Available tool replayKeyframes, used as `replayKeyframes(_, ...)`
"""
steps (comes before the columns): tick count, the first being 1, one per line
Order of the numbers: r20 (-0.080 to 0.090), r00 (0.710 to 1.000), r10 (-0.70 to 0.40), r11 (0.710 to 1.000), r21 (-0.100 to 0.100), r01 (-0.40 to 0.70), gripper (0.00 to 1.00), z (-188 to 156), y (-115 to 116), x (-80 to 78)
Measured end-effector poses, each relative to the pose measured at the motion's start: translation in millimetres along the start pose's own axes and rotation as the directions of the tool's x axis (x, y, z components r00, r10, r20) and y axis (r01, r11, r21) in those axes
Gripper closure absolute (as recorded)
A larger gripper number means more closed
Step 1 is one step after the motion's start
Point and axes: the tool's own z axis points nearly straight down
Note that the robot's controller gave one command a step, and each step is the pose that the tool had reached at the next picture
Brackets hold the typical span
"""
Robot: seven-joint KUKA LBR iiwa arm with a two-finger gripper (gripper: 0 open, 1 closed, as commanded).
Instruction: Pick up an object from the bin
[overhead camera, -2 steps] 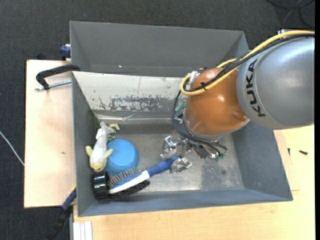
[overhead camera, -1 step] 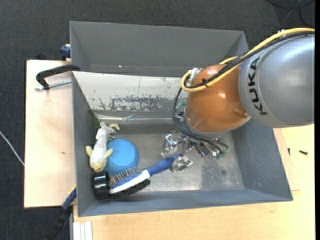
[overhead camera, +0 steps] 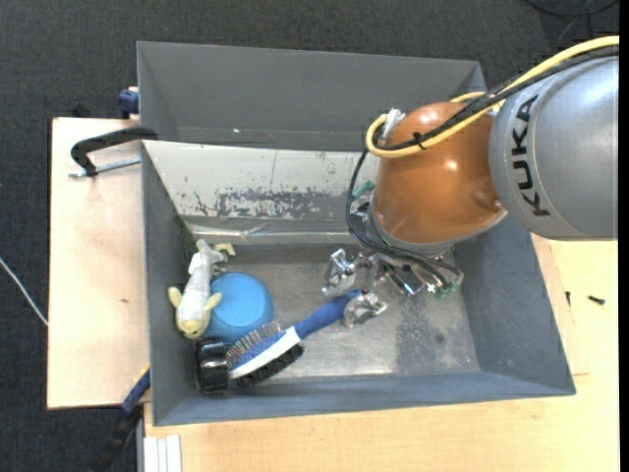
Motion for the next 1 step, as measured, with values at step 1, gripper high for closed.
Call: replayKeyframes(1, -0.002, 1.0, 0.0, 1.0, -0.001, 0.0, 1.0, -14.3, 0.2, -1.9)
